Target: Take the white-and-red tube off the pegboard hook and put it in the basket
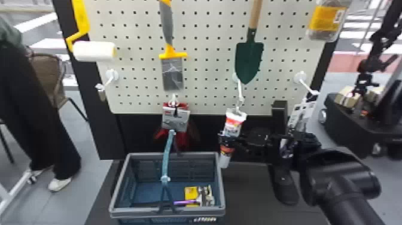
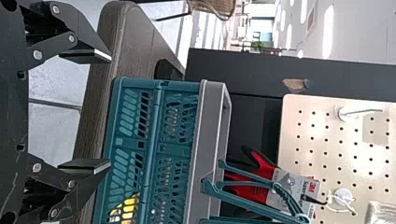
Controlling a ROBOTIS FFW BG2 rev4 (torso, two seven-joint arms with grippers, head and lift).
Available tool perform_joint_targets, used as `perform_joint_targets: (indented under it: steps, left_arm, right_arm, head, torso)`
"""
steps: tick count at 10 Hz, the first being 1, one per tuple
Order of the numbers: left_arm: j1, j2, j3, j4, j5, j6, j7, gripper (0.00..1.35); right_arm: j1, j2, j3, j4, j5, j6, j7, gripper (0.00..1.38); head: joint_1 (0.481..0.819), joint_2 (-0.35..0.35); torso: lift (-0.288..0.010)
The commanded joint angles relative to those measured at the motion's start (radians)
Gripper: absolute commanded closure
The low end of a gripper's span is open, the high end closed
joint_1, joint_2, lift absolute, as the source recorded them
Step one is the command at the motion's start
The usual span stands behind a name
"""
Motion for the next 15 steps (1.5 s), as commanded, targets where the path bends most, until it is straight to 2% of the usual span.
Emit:
perform_joint_targets:
  steps: [1,6,12,15]
  left_arm:
    - [0.0,0.0,0.0,0.0,0.001,0.0,0.0,0.47]
    - [0.0,0.0,0.0,0.0,0.001,0.0,0.0,0.47]
    - [-0.002,0.0,-0.005,0.0,0.001,0.012,0.0,0.47]
    - [-0.006,-0.002,-0.008,0.0,0.001,0.018,-0.003,0.47]
  right_arm:
    - [-0.001,0.0,0.0,0.0,0.0,0.0,0.001,1.23]
    - [0.003,0.0,0.0,-0.002,-0.006,0.0,0.001,1.23]
    - [0.097,0.002,0.009,-0.221,-0.031,0.059,-0.007,1.23]
    - [0.166,0.012,0.049,-0.238,-0.123,0.019,-0.081,1.22]
  head:
    - [0.549,0.0]
    - [0.549,0.0]
    - [0.549,0.0]
    - [0.549,0.0]
  torso:
    - [-0.1]
    - [-0.1]
    - [-0.1]
    - [-0.1]
